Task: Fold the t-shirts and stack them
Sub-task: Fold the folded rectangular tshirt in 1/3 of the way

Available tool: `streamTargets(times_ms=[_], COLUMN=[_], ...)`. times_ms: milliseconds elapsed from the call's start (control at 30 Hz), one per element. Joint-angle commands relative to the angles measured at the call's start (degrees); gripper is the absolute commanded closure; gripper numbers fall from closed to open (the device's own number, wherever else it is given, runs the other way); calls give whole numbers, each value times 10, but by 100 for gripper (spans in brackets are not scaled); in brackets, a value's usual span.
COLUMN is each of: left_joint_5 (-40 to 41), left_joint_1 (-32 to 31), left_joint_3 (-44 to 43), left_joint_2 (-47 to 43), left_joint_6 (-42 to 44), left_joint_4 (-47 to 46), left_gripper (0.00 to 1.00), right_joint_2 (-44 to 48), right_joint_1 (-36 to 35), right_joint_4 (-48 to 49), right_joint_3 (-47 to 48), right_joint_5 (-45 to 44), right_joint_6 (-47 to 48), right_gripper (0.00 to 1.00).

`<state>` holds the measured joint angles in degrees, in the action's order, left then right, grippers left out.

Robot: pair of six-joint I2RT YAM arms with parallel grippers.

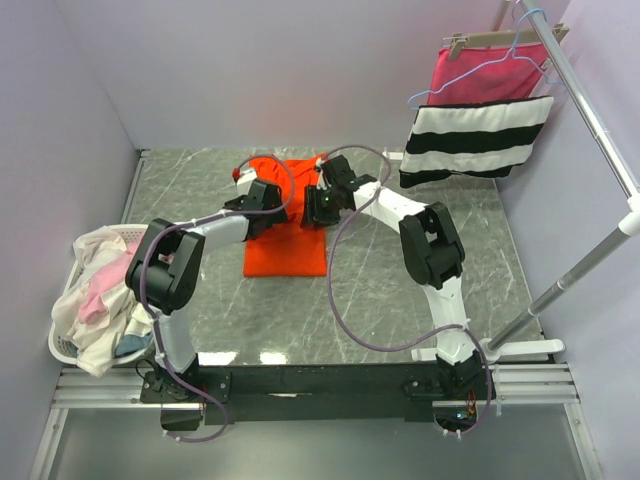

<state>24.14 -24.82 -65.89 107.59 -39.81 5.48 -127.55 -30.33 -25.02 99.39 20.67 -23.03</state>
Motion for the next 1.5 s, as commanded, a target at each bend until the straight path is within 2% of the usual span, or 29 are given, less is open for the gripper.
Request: streamTargets(times_ms=[0,233,333,567,733,933,1267,1467], left_joint_5=[25,21,24,-32,-76,-119,-113,-69], left_joint_1=[5,31,30,25,12,4,-20,-31], left_joint_3=[-51,-100,-92,20,84,106,79,73], left_joint_2=[9,32,9,-111,-168,-143,-84,-112], left_joint_6=[11,6,18,6,9,-10,-13,-18], left_joint_4=[-26,-18,-8,-26,-38,-95,-87,-57], left_gripper=[1,1,1,1,0,0,0,1], right_joint_2=[-25,-94,-92,26,80,108,131,136], right_joint_1=[10,23,25,26,32,33,35,34], right_joint_4=[-11,-23,-38,16,11,0,1,13], right_joint_3=[68,170,203,53,2,-28,-61,-82], right_joint_5=[-3,11,11,-14,-27,-31,-38,-26], right_joint_6=[14,7,12,24,30,34,36,29], right_gripper=[46,46,46,46,45,45,45,45])
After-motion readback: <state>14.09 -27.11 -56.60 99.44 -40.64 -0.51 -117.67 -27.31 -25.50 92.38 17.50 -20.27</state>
